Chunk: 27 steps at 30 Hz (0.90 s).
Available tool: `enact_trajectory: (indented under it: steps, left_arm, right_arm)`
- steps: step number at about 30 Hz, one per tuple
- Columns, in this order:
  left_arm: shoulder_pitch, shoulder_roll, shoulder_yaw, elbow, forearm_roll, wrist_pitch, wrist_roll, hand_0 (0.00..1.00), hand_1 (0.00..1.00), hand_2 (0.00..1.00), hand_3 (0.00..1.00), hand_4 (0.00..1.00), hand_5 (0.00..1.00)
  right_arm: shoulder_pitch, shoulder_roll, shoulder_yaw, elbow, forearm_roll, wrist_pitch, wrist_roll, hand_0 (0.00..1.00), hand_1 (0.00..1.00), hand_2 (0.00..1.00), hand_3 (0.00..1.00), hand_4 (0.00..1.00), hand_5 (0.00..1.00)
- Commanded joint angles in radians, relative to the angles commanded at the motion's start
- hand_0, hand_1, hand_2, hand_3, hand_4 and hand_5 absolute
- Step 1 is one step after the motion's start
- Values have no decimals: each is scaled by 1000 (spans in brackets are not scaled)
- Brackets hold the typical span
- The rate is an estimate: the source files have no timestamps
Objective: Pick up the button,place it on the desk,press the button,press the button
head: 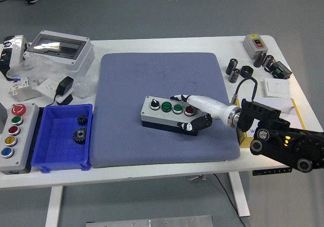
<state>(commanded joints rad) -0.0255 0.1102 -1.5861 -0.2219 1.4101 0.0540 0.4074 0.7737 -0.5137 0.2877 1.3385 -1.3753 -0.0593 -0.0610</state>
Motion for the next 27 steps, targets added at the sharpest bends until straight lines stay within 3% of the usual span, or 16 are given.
enact_trajectory:
  steps: [1, 24, 25, 27]
  left_arm:
    - [0, 0, -1, 0, 1, 0, 0, 689, 639, 620, 675, 678, 427]
    - [1, -1, -1, -1, 0, -3, 0, 689, 639, 618, 674, 680, 403]
    - [1, -1, -1, -1, -1, -3, 0, 689, 639, 622, 676, 685, 456]
    - [1, 0, -2, -1, 0, -4, 0, 689, 639, 622, 676, 685, 456]
  right_arm:
    - [4, -2, -4, 1, -2, 2, 3, 891, 901, 941, 998, 506, 118]
    - [75, -53, -83, 22, -59, 24, 45, 933, 916, 950, 998, 540, 129]
    - [77, -55, -85, 23, -58, 25, 46, 952, 927, 957, 998, 544, 111]
    - [83, -60, -91, 26, -54, 30, 52, 952, 927, 957, 998, 544, 111]
